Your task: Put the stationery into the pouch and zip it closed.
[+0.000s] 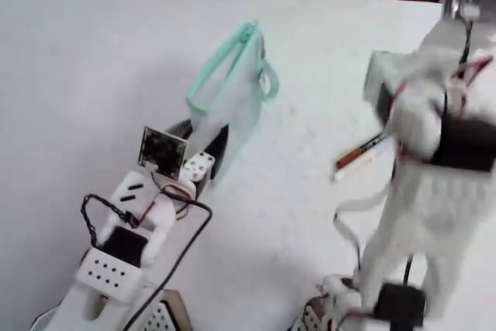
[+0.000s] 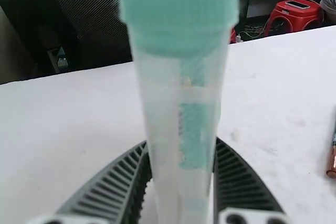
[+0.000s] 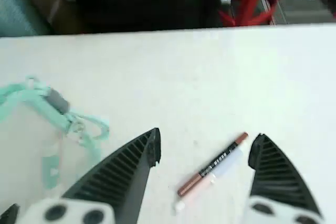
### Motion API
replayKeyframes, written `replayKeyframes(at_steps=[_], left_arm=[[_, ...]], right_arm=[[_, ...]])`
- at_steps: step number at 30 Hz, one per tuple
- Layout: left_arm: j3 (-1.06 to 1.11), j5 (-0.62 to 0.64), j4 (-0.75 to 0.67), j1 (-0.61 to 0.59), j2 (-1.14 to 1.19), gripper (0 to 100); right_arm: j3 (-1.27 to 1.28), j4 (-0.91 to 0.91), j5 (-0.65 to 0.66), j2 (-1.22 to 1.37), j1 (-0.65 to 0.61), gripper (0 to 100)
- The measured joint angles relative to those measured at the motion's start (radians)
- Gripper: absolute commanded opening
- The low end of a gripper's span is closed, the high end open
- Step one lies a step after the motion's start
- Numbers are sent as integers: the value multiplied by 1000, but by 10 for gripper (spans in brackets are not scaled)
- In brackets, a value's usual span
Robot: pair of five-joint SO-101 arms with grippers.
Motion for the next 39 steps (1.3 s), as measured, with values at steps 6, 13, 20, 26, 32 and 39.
replayKeyframes(at_steps=[6, 13, 20, 26, 32, 39], left_arm=[[17, 0, -5, 0, -14, 177], [17, 2, -6, 0, -14, 177], [23, 2, -8, 0, -14, 178], [23, 2, -8, 0, -14, 178], [23, -2, -8, 0, -14, 180], [23, -5, -8, 0, -14, 180]], right_arm=[[8, -44, -3, 273, 123, 262], [8, -132, -3, 554, 207, 262], [8, -161, -3, 709, 210, 252], [8, -258, -3, 746, 210, 164], [8, -330, -37, 796, 210, 163], [3, -370, -89, 872, 210, 163]])
